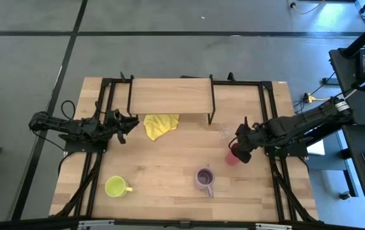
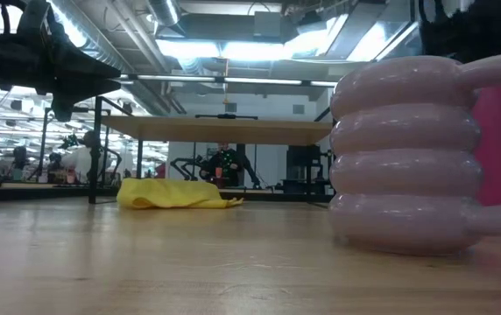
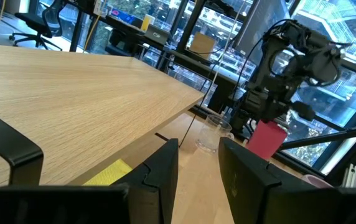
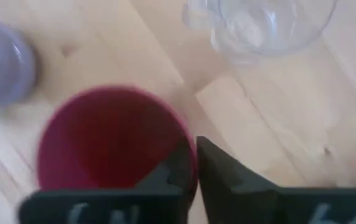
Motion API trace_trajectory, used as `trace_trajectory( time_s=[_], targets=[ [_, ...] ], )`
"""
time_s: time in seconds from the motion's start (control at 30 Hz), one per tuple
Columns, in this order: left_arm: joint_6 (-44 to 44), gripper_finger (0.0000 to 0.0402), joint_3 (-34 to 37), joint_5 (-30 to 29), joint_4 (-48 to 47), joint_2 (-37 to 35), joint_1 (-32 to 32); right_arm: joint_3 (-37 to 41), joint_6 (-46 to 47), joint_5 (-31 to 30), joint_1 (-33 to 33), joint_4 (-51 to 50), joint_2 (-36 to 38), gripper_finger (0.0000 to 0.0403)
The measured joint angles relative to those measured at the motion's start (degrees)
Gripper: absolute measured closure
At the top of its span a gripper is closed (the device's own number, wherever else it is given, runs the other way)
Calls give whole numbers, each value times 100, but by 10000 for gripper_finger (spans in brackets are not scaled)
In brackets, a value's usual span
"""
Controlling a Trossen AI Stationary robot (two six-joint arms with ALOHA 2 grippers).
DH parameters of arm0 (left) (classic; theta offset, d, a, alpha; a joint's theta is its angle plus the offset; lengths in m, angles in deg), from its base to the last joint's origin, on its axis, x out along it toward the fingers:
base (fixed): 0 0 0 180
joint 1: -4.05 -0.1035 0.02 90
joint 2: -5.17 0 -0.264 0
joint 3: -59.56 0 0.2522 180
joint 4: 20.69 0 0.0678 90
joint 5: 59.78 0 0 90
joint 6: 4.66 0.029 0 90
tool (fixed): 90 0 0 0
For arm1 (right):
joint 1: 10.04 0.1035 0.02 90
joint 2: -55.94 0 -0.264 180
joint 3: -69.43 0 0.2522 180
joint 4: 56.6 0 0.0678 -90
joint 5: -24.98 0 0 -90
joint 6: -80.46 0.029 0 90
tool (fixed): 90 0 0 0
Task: Stack small to large cups/mugs on shelf
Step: Put the pink cup on the shelf
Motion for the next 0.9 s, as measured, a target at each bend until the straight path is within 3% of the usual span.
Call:
trace_trajectory(
  time_s=[0.3, 0.4, 0.6, 0.73, 0.9],
  targets=[
    [0, 292, 0, 0, 0, -1, 0, -1155, -613, 493, -468, -309, -199, 396],
    [0, 292, 0, 1, 0, 0, 0, -2107, -1583, 373, -498, -590, -709, 397],
    [-1, 292, 0, 1, -2, 0, 0, -4493, -3324, -554, -724, -1565, -2351, 397],
    [0, 292, 0, 1, -2, 0, 0, -5889, -3948, 71, -1389, -1856, -3351, 396],
    [0, 292, 0, 1, -1, 0, 0, -7546, -4542, 113, -2544, -2065, -4215, 391]
  ],
)
